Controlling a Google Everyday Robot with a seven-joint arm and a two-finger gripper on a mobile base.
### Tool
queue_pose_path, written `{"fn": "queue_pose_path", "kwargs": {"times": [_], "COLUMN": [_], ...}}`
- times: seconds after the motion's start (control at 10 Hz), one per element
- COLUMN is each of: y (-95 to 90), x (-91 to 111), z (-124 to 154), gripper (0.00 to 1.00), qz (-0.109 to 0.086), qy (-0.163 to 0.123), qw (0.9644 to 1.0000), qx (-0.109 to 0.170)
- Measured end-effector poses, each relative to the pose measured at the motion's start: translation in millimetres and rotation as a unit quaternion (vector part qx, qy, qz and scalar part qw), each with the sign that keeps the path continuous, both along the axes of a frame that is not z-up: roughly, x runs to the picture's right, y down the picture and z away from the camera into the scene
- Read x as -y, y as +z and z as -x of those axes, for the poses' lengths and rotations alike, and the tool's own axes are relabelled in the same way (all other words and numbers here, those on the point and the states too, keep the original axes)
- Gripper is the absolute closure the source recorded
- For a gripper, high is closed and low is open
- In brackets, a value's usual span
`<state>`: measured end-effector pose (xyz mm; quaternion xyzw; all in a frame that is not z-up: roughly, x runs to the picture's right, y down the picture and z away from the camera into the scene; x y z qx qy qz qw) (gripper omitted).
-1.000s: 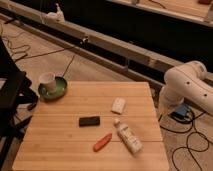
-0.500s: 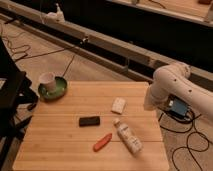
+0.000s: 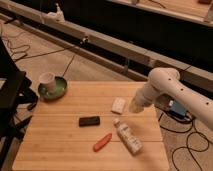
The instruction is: Push the eraser across the table
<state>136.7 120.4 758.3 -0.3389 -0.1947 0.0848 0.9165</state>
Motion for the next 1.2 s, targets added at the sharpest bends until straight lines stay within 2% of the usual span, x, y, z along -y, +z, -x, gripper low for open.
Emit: {"fn": "queue_pose_path", "kwargs": {"times": [0.1,0.3,1.0,1.2], "y": [3.8,12.2,13.1,19.5], "x": [-3.8,-6.6,-7.7,-22.7], "z": [17.1,55.9,55.3,69.4], "gripper": [1.00,1.00,1.00,1.00], "qz": [0.005,0.002,0.002,0.009], "qy": [-0.004,-0.017,-0.018,-0.047], "qw": [0.9998,0.9989,0.9989,0.9976], "qx": [0.018,0.045,0.042,0.050]}}
